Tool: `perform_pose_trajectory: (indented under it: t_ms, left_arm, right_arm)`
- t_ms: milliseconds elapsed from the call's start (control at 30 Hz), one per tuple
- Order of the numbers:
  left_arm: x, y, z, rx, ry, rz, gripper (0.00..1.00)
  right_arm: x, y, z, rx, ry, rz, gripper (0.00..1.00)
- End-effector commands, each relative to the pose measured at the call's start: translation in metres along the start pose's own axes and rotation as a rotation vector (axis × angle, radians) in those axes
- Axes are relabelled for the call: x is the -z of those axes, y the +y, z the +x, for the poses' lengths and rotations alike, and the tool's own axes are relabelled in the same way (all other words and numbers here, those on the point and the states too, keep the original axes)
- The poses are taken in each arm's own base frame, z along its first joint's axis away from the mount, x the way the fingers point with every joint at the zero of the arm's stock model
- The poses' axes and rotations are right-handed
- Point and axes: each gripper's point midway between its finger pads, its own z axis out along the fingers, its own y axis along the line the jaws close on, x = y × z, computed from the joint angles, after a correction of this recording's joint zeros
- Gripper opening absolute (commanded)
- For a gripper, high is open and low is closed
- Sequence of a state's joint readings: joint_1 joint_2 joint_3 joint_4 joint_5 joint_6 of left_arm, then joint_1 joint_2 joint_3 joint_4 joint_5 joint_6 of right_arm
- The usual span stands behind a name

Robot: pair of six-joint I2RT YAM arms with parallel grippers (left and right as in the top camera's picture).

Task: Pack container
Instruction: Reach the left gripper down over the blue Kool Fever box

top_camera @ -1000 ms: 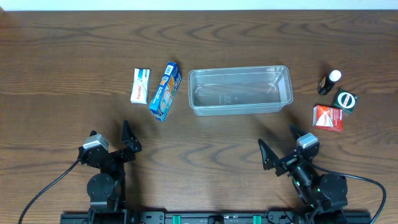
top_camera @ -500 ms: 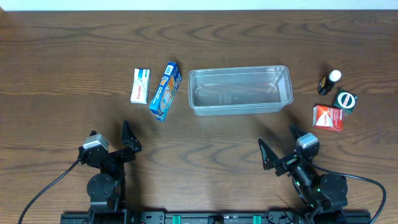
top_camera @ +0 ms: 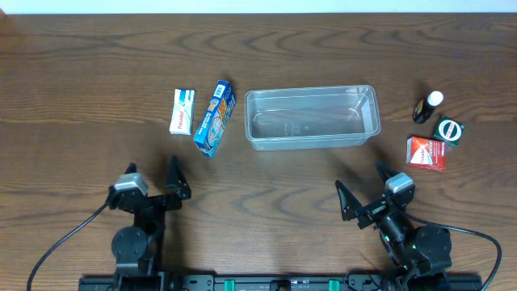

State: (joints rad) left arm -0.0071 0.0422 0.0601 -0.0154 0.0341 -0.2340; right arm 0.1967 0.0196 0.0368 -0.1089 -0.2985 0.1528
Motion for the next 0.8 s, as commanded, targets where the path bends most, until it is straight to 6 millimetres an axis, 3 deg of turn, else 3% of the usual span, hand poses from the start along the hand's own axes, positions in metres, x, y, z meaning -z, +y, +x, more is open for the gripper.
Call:
perform_pose_trajectory:
  t_ms: [0,133,233,467,633,767]
  left_arm:
    - [0.009,-0.027,-0.051,-0.038,-0.009,0.067,0.98]
    - [-0.003,-0.04,-0.092,-0.046,0.089,0.039,0.98]
    - [-0.027,-0.045,-0.102,-0.043,0.26,-0.003,0.98]
    - [-0.096,-0.067,-0.095,-0.024,0.691,-0.028,0.98]
    - [-0.138,-0.097,-0.085,-0.117,0.793,0.037,0.98]
    - [-0.156,-0.116,-0.056,-0.282,0.84,0.14,0.98]
  right_arm:
    - [0.0,-0.001,0.002,-0.012,0.004,0.003,0.99]
    - [0.0,-0.001,0.002,-0.012,0.004,0.003,0.99]
    - [0.0,-0.001,0.002,-0.012,0.004,0.003,0.99]
    - [0.0,-0.001,0.002,-0.012,0.004,0.003,0.99]
    - [0.0,-0.001,0.002,-0.012,0.004,0.003,0.99]
    - [0.0,-0.001,0.002,-0.012,0.004,0.003,0.99]
